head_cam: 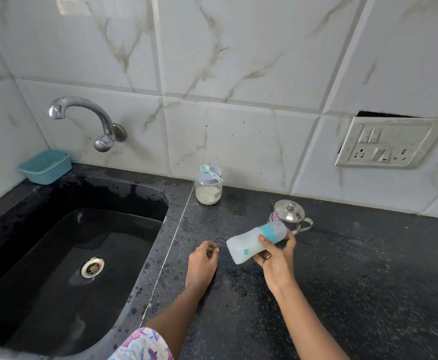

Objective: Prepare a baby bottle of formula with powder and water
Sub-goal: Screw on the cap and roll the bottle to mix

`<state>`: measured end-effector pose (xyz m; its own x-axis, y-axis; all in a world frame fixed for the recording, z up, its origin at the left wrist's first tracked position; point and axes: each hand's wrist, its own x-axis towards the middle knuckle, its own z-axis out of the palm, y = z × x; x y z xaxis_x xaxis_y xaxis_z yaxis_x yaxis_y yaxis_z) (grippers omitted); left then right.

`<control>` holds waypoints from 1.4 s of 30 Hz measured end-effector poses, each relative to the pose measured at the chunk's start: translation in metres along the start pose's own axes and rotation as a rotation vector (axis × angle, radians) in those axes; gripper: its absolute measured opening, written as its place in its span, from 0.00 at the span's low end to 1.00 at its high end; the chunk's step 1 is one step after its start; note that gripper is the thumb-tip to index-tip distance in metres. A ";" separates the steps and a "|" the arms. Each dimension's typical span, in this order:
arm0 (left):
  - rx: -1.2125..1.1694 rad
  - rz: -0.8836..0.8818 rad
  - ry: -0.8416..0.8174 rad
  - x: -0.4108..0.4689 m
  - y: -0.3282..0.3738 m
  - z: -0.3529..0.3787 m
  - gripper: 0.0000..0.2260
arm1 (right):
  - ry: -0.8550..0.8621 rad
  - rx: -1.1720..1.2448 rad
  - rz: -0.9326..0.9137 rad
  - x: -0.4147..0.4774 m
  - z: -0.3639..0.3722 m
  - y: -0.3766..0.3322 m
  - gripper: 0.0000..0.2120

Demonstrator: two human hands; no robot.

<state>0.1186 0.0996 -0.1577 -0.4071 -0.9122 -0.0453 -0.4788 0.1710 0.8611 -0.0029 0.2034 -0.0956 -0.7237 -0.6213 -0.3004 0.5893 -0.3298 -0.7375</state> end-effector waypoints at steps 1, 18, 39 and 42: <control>0.000 0.000 -0.001 0.000 0.000 0.000 0.06 | 0.007 0.000 0.000 0.000 0.001 0.000 0.33; 0.001 -0.019 -0.008 0.000 0.001 0.000 0.06 | 0.022 -0.057 0.004 -0.004 -0.003 0.015 0.34; 0.001 -0.014 -0.008 -0.001 0.000 0.000 0.06 | 0.091 0.054 -0.010 0.000 -0.005 0.016 0.30; 0.003 -0.013 -0.005 -0.001 0.000 -0.001 0.06 | 0.027 -0.053 -0.003 -0.002 -0.005 0.016 0.33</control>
<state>0.1194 0.1000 -0.1576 -0.4049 -0.9124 -0.0595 -0.4866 0.1600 0.8589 0.0067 0.2028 -0.1098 -0.7351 -0.6009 -0.3138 0.5680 -0.2933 -0.7690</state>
